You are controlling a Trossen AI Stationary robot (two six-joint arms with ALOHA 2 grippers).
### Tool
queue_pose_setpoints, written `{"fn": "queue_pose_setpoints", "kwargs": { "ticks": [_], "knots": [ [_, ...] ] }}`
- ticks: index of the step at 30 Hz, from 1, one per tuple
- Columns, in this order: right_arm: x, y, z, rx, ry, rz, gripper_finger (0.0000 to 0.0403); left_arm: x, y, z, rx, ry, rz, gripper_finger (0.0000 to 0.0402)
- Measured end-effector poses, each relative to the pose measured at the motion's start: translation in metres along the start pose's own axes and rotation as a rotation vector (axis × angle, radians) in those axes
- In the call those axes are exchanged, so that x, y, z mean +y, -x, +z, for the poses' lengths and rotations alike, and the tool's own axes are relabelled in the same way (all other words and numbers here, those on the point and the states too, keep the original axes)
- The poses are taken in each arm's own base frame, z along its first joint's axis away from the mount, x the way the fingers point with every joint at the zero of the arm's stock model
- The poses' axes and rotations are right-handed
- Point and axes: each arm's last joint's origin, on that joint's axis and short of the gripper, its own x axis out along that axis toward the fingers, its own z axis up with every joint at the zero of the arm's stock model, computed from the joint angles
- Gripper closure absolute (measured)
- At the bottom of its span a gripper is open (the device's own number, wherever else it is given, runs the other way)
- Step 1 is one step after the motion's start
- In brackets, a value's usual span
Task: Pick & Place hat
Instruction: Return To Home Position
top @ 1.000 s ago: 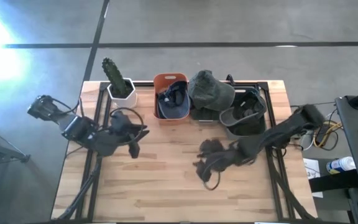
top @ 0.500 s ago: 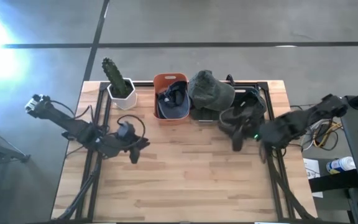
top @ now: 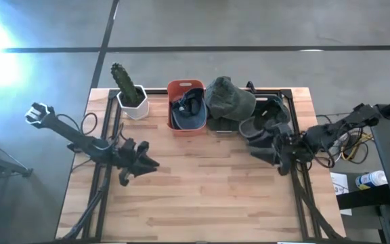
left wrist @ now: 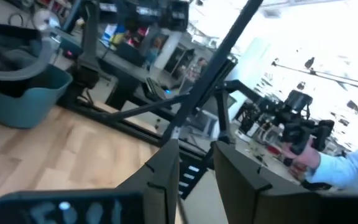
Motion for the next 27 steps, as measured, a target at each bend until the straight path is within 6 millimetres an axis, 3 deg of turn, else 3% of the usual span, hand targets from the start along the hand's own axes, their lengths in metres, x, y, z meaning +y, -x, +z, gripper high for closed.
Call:
{"fn": "queue_pose_setpoints", "kwargs": {
  "ticks": [4,14,21,27],
  "knots": [
    [-0.017,0.003,-0.028,-0.090,0.017,0.112,0.0200,0.021,0.019,-0.014,-0.040,-0.030,0.015,0.0307],
    [-0.069,0.037,-0.083,-0.242,-0.007,0.204,0.0200,0.062,0.050,-0.020,-0.055,-0.069,-0.017,0.0307],
    [-0.091,0.052,-0.108,-0.256,-0.019,0.194,0.0199,0.088,0.061,-0.028,-0.013,-0.032,0.073,0.0307],
    [-0.094,0.054,-0.108,-0.265,0.014,0.137,0.0199,0.100,0.064,-0.030,0.032,-0.032,0.170,0.0307]
  ]
}}
